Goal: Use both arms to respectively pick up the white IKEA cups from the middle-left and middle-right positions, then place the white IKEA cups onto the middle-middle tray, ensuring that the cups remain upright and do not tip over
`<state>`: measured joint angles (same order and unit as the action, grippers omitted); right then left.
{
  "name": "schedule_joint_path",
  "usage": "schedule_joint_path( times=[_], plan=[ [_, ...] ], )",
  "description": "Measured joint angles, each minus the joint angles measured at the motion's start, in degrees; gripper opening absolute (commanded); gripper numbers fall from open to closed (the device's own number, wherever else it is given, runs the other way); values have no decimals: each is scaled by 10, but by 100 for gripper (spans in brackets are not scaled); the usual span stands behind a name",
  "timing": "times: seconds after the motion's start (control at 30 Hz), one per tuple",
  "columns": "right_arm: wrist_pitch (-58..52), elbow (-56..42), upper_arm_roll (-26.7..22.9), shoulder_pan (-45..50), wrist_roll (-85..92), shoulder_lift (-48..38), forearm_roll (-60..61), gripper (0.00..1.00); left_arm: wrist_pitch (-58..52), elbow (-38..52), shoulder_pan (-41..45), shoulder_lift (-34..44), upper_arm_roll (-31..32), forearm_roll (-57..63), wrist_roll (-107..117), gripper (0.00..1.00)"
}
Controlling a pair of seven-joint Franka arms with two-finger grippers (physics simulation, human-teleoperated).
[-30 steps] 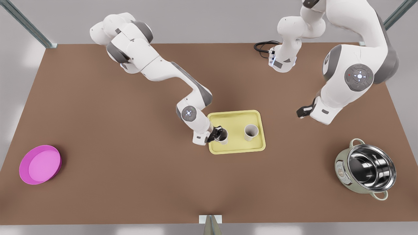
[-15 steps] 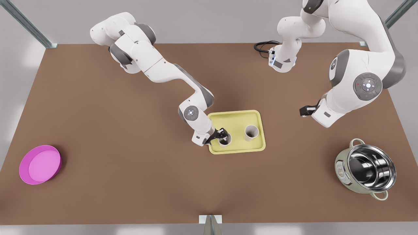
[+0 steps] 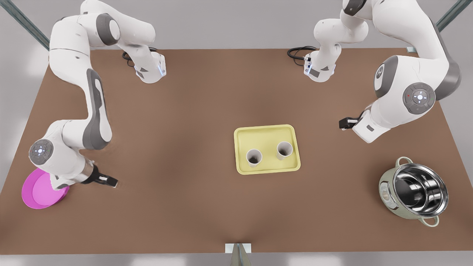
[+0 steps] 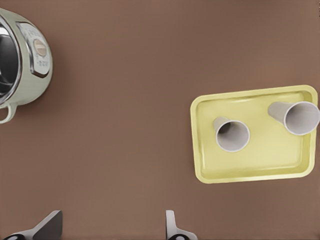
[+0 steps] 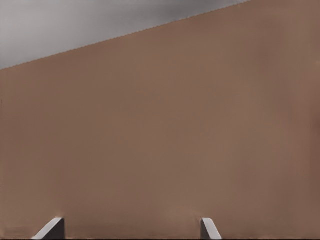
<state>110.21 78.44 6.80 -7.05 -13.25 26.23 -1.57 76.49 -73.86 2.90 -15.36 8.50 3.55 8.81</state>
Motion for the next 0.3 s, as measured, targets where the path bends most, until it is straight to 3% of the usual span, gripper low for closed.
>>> schedule_joint_path(
  times=[0.13,0.3],
  plan=[
    [-118,2,3,-11,46,-130,-13,100,-1,0,-2,1,0,-2,-6,100],
    [-208,3,4,-9,90,-150,-21,100,-7,6,-6,-1,-1,-10,-13,100]
  ],
)
